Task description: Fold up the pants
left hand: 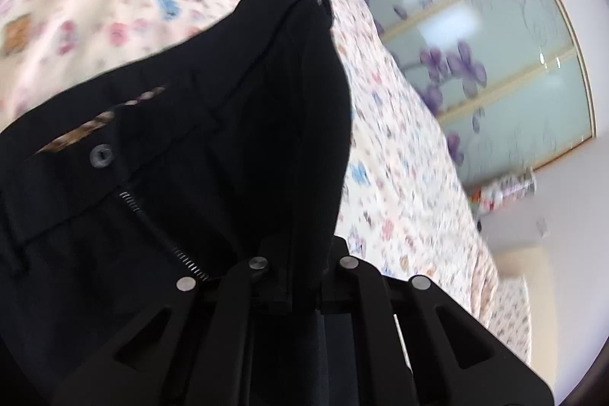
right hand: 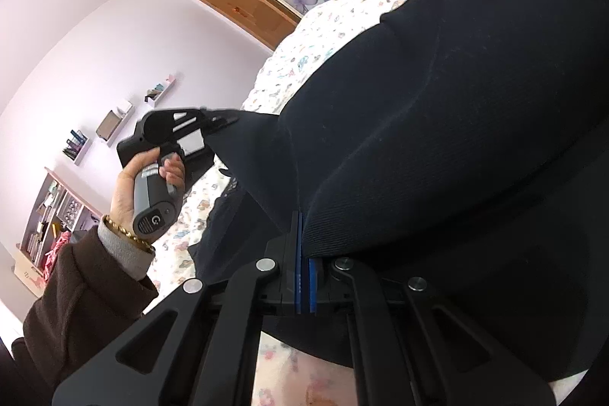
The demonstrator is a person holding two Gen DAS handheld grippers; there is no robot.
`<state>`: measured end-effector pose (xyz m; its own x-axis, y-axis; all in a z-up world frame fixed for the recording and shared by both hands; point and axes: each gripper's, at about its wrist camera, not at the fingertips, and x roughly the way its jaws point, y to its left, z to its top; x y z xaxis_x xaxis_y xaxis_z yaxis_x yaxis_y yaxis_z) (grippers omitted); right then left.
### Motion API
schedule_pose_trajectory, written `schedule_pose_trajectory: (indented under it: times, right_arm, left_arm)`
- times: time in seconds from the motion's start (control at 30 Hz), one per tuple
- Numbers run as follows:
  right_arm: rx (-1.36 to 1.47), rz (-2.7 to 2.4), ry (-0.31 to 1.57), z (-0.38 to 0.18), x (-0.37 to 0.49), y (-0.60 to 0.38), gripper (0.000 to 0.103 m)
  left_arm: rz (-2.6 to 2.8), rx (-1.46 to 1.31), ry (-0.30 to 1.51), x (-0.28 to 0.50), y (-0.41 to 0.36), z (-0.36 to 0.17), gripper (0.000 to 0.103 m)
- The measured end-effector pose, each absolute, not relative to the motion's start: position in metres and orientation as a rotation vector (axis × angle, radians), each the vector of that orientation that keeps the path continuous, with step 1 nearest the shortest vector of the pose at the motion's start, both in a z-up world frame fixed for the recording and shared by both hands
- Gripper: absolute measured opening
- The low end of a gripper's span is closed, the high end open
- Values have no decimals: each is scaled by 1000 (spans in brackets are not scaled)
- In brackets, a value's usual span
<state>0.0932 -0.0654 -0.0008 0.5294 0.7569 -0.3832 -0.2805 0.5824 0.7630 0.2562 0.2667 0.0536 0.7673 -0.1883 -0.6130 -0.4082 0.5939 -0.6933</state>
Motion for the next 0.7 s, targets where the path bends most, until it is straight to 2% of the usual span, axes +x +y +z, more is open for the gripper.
schedule_pose_trajectory:
  times: [0.1, 0.23, 0.33, 0.5, 0.7]
  right_arm:
    - [715, 708, 751, 3, 91, -68, 3]
    - [712, 726, 683, 12, 87, -74, 3]
    - [699, 729, 677, 14, 87, -73, 3]
    - [665, 703, 702, 14, 84, -71, 3]
    - [629, 691, 720, 23, 63, -75, 3]
  left_arm:
    - [174, -843, 680, 233, 266, 71, 7]
    - [213, -819, 592, 166, 269, 84, 8]
    - [255, -828, 568, 115, 270, 69, 8]
    - [284, -918, 624, 73, 275, 10, 9]
    - [291, -872, 504, 36, 274, 15, 8]
